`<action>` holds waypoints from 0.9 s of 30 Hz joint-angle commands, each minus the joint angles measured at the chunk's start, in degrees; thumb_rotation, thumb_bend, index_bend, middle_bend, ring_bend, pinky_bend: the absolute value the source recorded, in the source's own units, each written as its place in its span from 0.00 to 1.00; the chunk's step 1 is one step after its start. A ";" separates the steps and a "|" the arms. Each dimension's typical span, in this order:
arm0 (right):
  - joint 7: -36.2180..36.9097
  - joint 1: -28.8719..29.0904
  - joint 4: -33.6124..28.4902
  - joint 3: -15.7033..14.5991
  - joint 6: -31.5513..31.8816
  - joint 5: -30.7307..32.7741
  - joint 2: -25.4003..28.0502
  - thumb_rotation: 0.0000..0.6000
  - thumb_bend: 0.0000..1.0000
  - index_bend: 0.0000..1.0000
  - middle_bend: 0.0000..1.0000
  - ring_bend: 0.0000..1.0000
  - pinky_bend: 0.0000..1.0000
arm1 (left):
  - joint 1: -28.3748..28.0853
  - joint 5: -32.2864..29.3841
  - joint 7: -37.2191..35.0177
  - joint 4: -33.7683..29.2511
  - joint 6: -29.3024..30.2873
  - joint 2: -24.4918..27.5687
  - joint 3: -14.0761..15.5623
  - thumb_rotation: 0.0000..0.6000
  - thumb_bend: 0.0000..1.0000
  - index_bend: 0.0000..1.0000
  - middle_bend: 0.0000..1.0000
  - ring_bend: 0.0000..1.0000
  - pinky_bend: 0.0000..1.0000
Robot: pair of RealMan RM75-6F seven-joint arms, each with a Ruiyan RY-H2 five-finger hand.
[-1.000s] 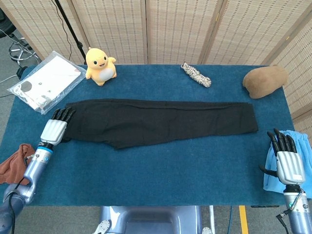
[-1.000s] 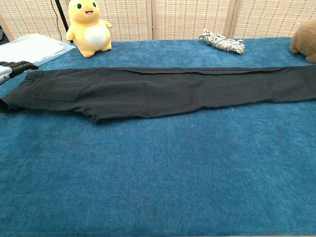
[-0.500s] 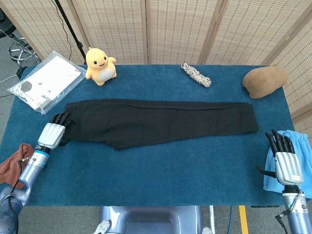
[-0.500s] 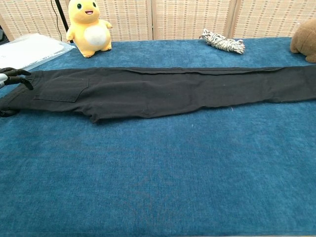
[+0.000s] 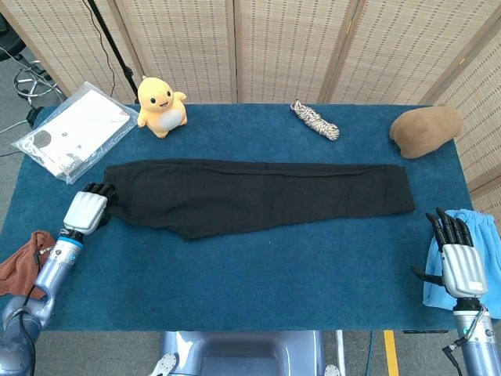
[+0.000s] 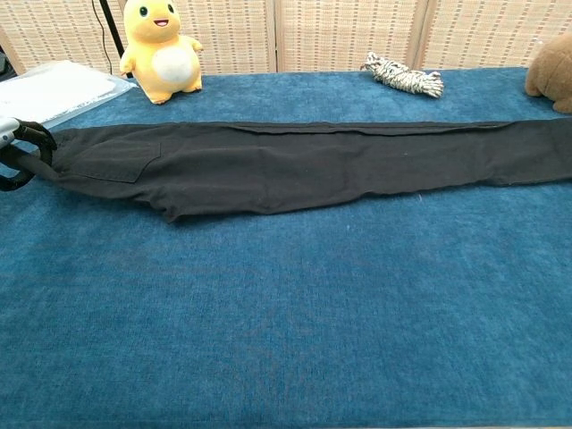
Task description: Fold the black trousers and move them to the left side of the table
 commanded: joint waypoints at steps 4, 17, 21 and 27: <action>0.22 -0.07 -0.23 0.00 -0.12 -0.04 0.09 1.00 0.00 0.04 0.00 0.00 0.00 | -0.47 0.04 -1.48 0.40 0.92 -0.28 -0.10 1.00 0.65 0.70 0.48 0.39 0.43; 1.07 -0.14 -1.08 0.16 -0.15 -0.33 0.37 1.00 0.00 0.04 0.00 0.00 0.00 | 1.37 0.91 -2.77 1.76 3.22 3.49 0.95 1.00 0.73 0.78 0.55 0.44 0.48; 1.08 -0.16 -1.42 0.13 -0.16 -0.45 0.38 1.00 0.00 0.04 0.00 0.00 0.00 | 2.96 0.60 -4.39 1.76 4.92 5.44 0.75 1.00 0.73 0.79 0.55 0.44 0.48; 0.88 -0.13 -2.06 -0.03 -0.16 -0.83 0.37 1.00 0.00 0.04 0.00 0.00 0.00 | 6.07 -0.32 -7.21 1.74 11.70 8.42 -0.30 1.00 0.73 0.79 0.56 0.45 0.48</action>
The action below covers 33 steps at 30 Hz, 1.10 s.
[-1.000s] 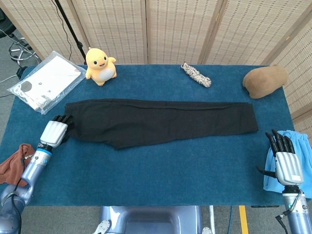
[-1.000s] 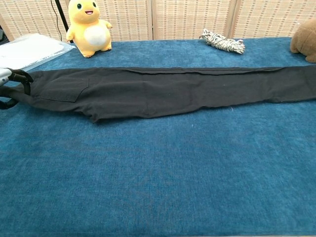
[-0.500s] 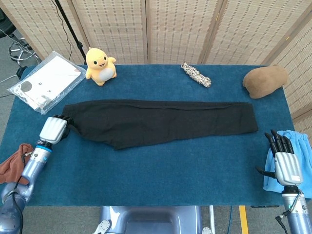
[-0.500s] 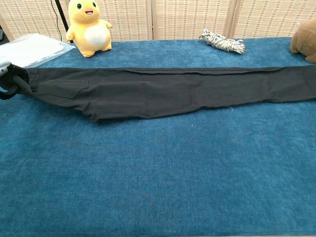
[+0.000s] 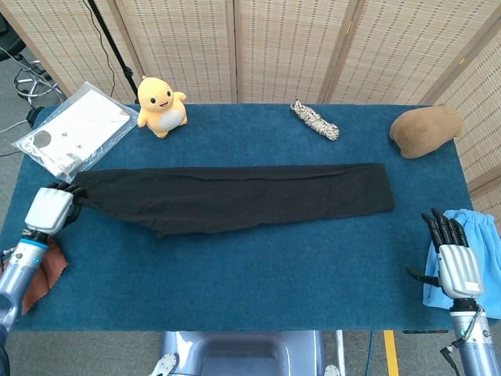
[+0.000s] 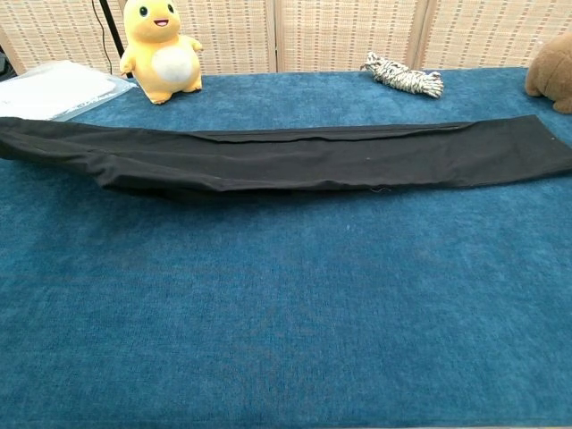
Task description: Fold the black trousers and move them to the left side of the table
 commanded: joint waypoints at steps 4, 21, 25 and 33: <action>-0.20 0.12 -0.17 -0.27 -0.29 -0.35 -0.14 1.00 0.00 0.04 0.00 0.00 0.00 | 3.55 -1.07 -2.48 -0.05 7.25 3.16 -1.24 1.00 0.73 0.79 0.56 0.45 0.48; -0.39 0.10 -0.70 -0.31 -0.48 -0.28 -0.26 1.00 0.00 0.04 0.00 0.00 0.00 | 9.71 2.39 0.56 1.68 16.45 9.34 2.14 1.00 0.74 0.79 0.56 0.45 0.48; -0.58 0.17 -0.63 -0.39 -0.70 -0.25 -0.45 1.00 0.00 0.04 0.00 0.00 0.00 | 10.85 3.87 2.68 2.37 18.62 11.06 3.57 1.00 0.74 0.79 0.56 0.45 0.48; -0.61 0.14 -0.21 -0.36 -1.05 0.17 -0.63 1.00 0.00 0.04 0.00 0.00 0.00 | 14.16 5.69 4.76 2.38 21.71 14.78 5.47 1.00 0.74 0.81 0.57 0.46 0.48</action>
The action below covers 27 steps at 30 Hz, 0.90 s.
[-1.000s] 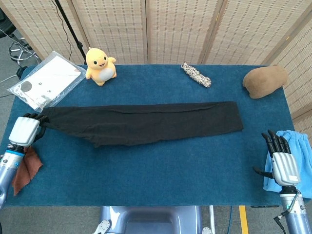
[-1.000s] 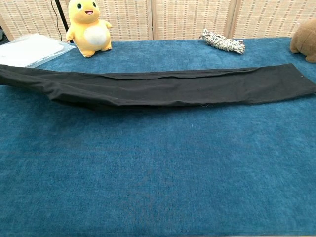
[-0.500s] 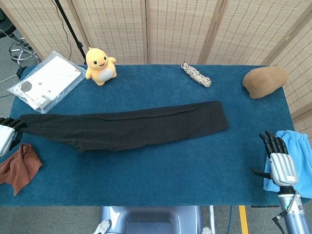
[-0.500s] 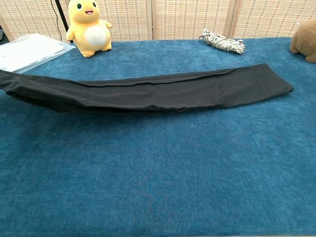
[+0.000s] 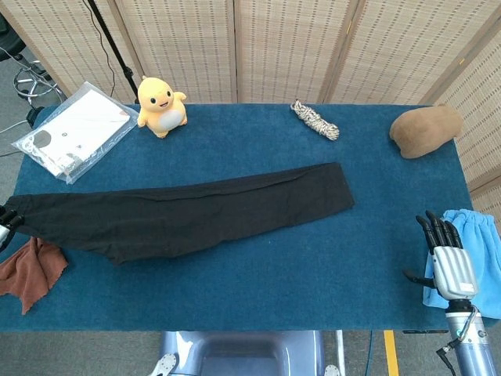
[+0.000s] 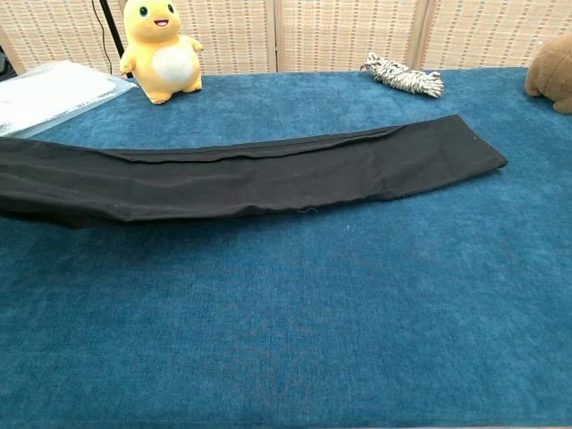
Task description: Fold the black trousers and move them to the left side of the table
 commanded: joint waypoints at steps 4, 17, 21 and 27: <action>0.28 0.15 0.02 0.12 -0.26 0.09 -0.04 1.00 0.00 0.04 0.00 0.00 0.00 | 1.18 0.10 0.26 -0.67 0.43 0.81 0.13 1.00 0.74 0.81 0.57 0.46 0.48; 1.14 -0.03 -0.62 0.55 0.08 0.33 0.61 1.00 0.00 0.04 0.00 0.00 0.00 | -11.71 3.48 4.89 -3.59 11.66 -1.62 0.81 1.00 0.74 0.81 0.57 0.46 0.48; 1.57 -0.14 -0.87 0.63 0.17 0.43 0.83 1.00 0.00 0.04 0.00 0.00 0.00 | -16.06 4.90 7.68 -5.04 11.36 -2.64 1.39 1.00 0.74 0.81 0.57 0.46 0.48; 2.42 -0.26 -1.20 0.96 0.26 0.80 1.25 1.00 0.00 0.04 0.00 0.00 0.00 | -23.16 6.92 11.69 -8.24 9.43 -4.92 1.89 1.00 0.74 0.81 0.57 0.46 0.48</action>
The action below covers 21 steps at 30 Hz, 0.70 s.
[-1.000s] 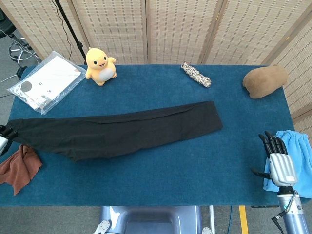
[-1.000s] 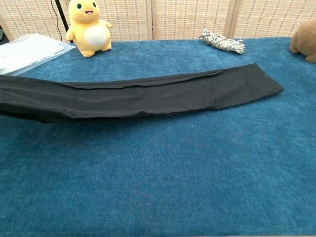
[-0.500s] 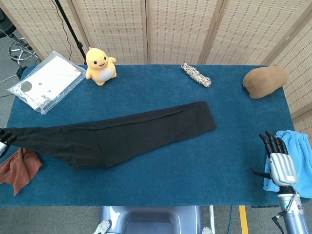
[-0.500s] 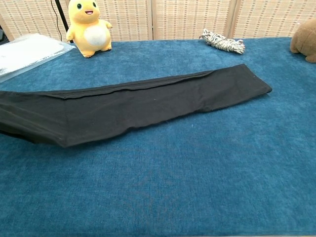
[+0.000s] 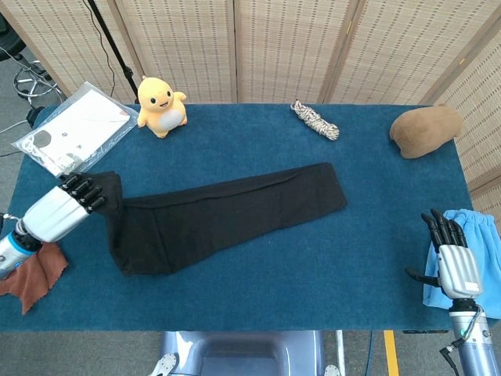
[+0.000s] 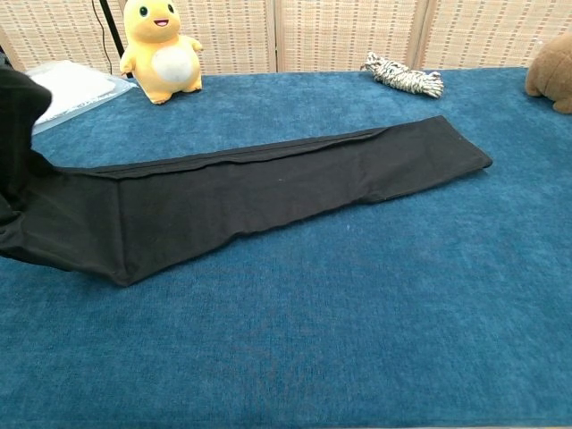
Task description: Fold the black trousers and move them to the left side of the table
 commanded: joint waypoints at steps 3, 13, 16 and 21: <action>0.68 -0.05 -0.22 0.36 0.08 0.32 0.34 1.00 0.00 0.04 0.00 0.00 0.00 | -5.69 1.91 3.68 -3.11 -2.46 -2.42 0.48 1.00 0.74 0.81 0.57 0.46 0.48; -3.05 -0.25 1.46 1.47 2.25 0.64 0.46 1.00 0.00 0.04 0.00 0.00 0.00 | -17.19 3.12 11.16 -9.12 -13.09 -6.82 -0.78 1.00 0.73 0.81 0.57 0.46 0.48; -7.97 -0.41 3.43 1.88 5.01 -0.31 -0.60 1.00 0.00 0.04 0.00 0.00 0.00 | -19.86 3.15 12.74 -10.41 -15.81 -7.82 -1.38 1.00 0.73 0.81 0.57 0.46 0.48; -9.48 -0.60 4.08 2.24 6.48 -0.62 -1.38 1.00 0.00 0.04 0.00 0.00 0.00 | -23.63 3.28 15.11 -11.83 -20.06 -9.42 -2.08 1.00 0.73 0.81 0.57 0.46 0.48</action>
